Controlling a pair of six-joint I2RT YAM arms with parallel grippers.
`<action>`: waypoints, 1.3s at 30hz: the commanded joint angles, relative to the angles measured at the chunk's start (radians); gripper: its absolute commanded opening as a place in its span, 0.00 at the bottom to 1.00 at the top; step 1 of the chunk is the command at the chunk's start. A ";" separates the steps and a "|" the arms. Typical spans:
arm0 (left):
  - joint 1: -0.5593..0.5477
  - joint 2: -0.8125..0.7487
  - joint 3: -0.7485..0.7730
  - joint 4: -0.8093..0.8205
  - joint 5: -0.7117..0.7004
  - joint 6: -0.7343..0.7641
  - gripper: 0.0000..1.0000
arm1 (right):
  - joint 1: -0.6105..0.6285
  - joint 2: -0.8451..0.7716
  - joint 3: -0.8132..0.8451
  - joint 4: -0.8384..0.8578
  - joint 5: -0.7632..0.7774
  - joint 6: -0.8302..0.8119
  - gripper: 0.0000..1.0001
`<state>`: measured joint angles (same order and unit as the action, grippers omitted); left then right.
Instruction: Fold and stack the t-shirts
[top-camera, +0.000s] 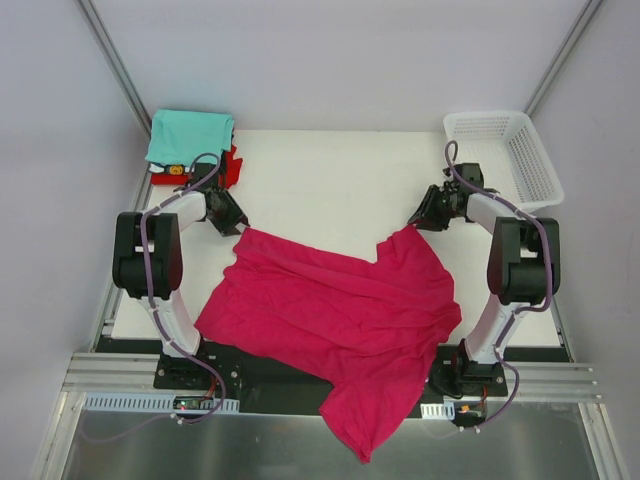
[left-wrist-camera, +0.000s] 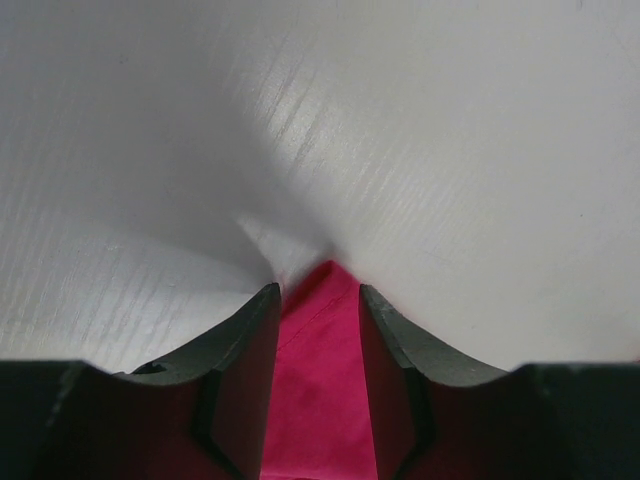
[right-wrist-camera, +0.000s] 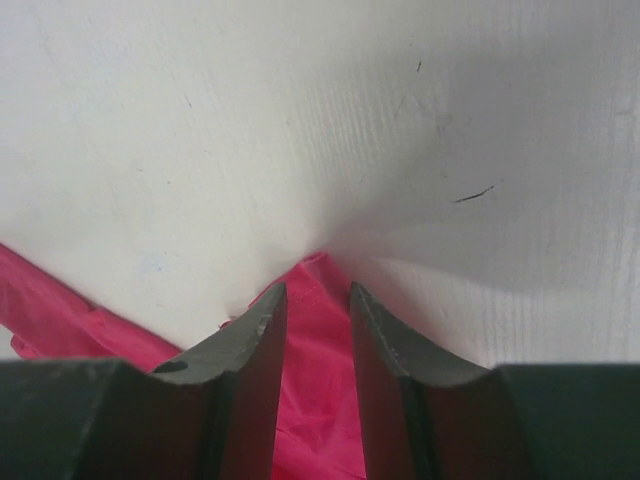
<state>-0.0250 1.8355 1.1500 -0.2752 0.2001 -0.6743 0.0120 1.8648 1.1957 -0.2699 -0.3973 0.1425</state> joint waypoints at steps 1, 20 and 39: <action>0.002 0.010 0.037 -0.021 0.002 -0.013 0.35 | 0.006 -0.075 0.002 -0.014 -0.009 0.003 0.35; 0.002 0.047 0.067 -0.021 -0.013 -0.004 0.00 | 0.005 -0.079 -0.008 -0.008 -0.035 0.020 0.35; 0.000 0.061 0.102 -0.021 -0.005 -0.005 0.00 | 0.011 -0.044 0.033 -0.063 0.070 -0.066 0.44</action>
<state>-0.0250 1.9133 1.2266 -0.2867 0.2005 -0.6842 0.0204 1.8294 1.1744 -0.2966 -0.4057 0.1276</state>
